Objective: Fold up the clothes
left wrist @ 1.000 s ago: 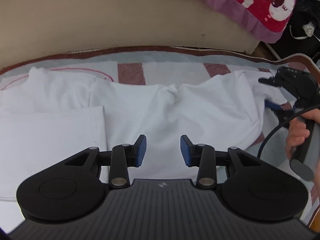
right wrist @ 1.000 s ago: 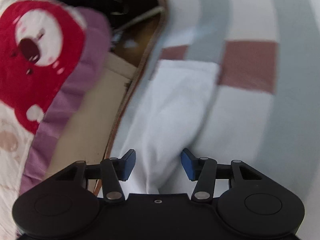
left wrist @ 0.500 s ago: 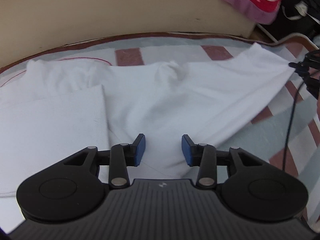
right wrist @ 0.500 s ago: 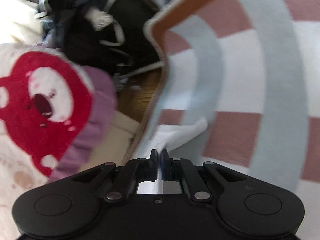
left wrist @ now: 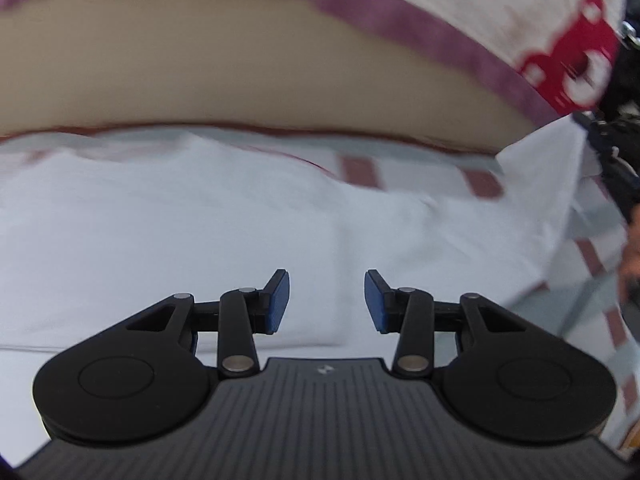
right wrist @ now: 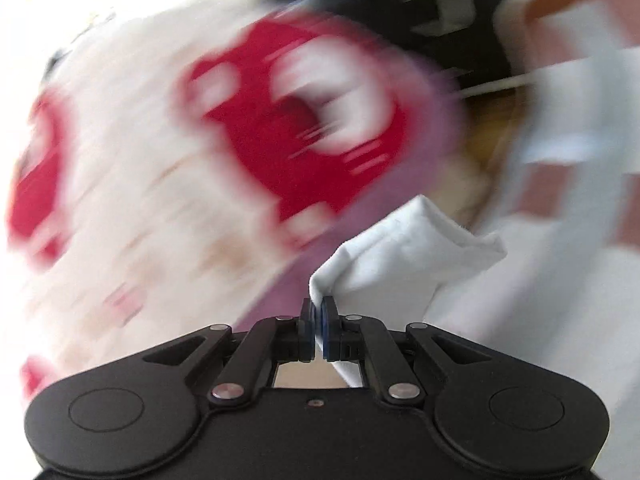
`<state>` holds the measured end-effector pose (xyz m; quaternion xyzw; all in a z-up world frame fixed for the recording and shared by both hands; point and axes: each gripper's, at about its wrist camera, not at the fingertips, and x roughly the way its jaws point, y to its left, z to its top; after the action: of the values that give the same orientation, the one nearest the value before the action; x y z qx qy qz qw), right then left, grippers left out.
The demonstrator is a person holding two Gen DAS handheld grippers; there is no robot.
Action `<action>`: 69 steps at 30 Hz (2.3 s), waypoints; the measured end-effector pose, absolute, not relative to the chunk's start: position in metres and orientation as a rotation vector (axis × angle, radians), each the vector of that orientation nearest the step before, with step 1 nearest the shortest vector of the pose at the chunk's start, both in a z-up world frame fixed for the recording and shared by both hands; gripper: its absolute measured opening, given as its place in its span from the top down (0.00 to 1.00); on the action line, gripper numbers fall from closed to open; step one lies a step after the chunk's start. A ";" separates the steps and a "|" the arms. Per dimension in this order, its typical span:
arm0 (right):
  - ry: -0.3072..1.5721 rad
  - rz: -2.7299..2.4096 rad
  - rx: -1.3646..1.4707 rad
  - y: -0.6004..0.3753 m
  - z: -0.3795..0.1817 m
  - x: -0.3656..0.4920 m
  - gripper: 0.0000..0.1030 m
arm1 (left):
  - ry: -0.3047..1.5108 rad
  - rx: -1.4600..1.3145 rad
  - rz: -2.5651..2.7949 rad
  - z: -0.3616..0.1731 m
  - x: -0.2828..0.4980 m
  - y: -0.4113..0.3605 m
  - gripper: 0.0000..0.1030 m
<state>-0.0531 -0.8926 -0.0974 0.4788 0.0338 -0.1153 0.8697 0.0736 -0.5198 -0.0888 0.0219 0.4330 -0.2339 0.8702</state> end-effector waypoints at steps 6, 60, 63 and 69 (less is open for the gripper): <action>0.150 0.139 0.712 -0.771 -0.058 -0.003 0.94 | 0.864 -0.048 -0.325 -0.068 0.070 -0.443 0.60; 0.975 -0.141 0.085 -0.686 -0.158 -0.004 0.76 | 0.629 -0.118 -0.061 -0.125 0.131 -0.287 0.95; 0.994 -0.163 0.134 -0.692 -0.155 -0.007 0.76 | 0.639 -0.105 -0.076 -0.126 0.138 -0.285 0.95; 1.081 -0.116 0.241 -0.708 -0.134 -0.023 0.65 | 0.800 -0.130 -0.064 -0.136 0.143 -0.260 0.89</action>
<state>-0.0234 -0.7084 -0.1345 0.1146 0.5129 -0.0552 0.8490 0.1434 -0.2596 -0.1364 -0.0634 0.3889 -0.0309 0.9186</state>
